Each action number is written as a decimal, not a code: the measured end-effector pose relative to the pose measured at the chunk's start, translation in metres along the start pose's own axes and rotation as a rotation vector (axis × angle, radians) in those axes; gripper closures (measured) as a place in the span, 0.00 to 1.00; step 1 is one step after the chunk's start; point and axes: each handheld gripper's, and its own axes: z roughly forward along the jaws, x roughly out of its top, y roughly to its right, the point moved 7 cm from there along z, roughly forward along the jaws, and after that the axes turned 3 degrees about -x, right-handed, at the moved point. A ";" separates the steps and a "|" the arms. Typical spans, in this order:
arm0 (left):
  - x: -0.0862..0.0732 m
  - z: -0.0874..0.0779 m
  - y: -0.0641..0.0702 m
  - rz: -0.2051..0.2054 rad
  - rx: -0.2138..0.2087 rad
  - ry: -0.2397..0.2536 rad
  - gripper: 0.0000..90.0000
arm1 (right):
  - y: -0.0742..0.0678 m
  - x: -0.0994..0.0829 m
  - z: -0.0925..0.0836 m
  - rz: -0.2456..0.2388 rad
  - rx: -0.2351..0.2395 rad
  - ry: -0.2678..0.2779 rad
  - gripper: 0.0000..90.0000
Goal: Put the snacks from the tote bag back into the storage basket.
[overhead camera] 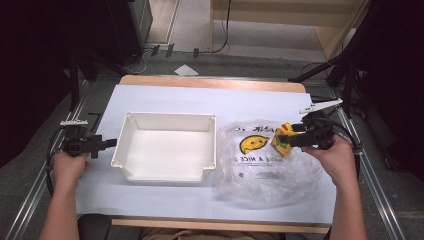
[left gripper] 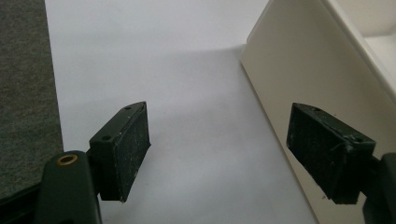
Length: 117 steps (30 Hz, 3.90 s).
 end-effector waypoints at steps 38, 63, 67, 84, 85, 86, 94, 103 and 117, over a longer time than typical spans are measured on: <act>0.000 0.002 0.000 -0.001 -0.001 -0.008 0.25 | 0.031 -0.032 0.054 0.090 -0.033 -0.090 0.41; -0.001 0.003 0.001 0.003 -0.001 -0.014 0.25 | 0.032 -0.034 0.063 0.058 -0.088 -0.087 0.56; -0.001 0.003 0.001 0.004 -0.001 -0.015 0.25 | 0.033 -0.034 0.062 0.054 -0.084 -0.085 0.57; -0.001 0.003 0.000 0.003 -0.001 -0.015 0.25 | 0.034 -0.031 0.060 0.058 -0.098 -0.075 0.58; -0.001 0.003 0.000 0.002 -0.001 -0.014 0.25 | 0.034 -0.031 0.059 0.061 -0.099 -0.072 0.58; -0.001 0.003 0.000 0.001 -0.001 -0.012 0.25 | 0.034 -0.031 0.058 0.066 -0.100 -0.067 0.58; -0.001 0.002 0.000 0.000 -0.001 -0.011 0.25 | 0.035 -0.029 0.051 0.065 -0.100 -0.058 0.58; -0.001 0.002 0.000 0.000 0.001 -0.010 0.25 | 0.031 -0.025 0.041 0.047 -0.098 -0.050 0.58; 0.000 0.002 -0.001 -0.002 0.005 -0.005 0.25 | 0.013 -0.016 0.039 0.005 -0.058 -0.047 0.58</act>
